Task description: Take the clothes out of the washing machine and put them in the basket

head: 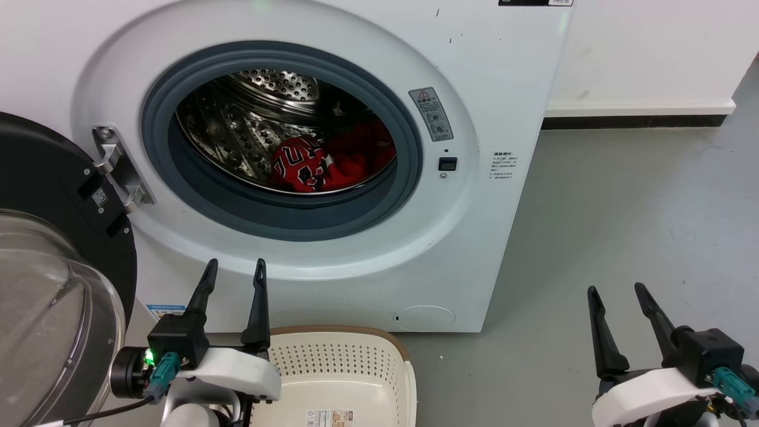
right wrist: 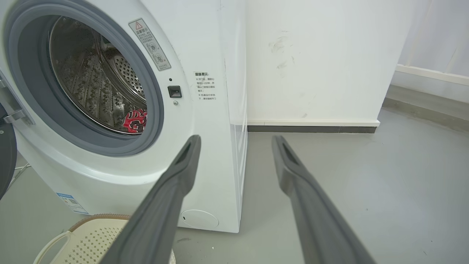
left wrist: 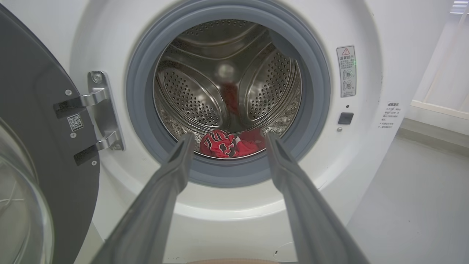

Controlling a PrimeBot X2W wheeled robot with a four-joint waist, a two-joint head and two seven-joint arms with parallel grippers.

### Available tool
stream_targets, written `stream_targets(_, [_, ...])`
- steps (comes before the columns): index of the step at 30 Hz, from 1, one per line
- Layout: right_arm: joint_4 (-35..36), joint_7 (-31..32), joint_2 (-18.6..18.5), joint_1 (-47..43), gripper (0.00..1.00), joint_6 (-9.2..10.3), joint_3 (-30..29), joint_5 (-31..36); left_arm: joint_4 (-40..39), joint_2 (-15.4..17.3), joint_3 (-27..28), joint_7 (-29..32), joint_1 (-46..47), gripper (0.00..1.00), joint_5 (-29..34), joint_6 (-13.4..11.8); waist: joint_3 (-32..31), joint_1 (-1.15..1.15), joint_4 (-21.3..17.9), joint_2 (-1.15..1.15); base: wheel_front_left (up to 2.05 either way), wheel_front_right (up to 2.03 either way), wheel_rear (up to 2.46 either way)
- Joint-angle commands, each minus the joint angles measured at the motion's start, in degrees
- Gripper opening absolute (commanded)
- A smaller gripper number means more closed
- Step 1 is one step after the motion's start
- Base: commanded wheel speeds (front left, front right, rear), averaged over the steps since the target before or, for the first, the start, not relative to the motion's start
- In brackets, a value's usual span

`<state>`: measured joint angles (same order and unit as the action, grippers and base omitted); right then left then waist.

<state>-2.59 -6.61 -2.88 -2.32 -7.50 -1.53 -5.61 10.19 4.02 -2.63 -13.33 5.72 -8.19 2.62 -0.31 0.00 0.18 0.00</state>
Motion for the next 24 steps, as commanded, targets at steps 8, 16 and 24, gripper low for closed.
stream_targets(8, [0.7, -1.1, 0.0, -0.6, 1.00, 0.02, 0.6, 4.3, 0.2, 0.4, -0.1, -1.2, 0.6, 1.00, 4.0, -0.6, 0.0, 0.00, 0.0, 0.00, 0.00, 0.00, 0.00])
stream_targets(16, [0.9, -1.8, 0.0, -0.9, 1.00, 0.03, 0.7, 7.2, 0.7, 0.4, 0.0, -2.0, 0.3, 1.00, 6.8, -0.9, -0.1, 0.00, 0.1, 0.00, 0.00, 0.00, 0.00])
stream_targets(24, [0.2, -2.0, 0.0, -0.6, 1.00, 0.03, 0.7, 6.0, 1.4, 0.2, 0.3, -1.9, 0.3, 1.00, 6.1, -1.0, -0.1, 0.00, 0.1, 0.00, 0.00, 0.00, 0.00])
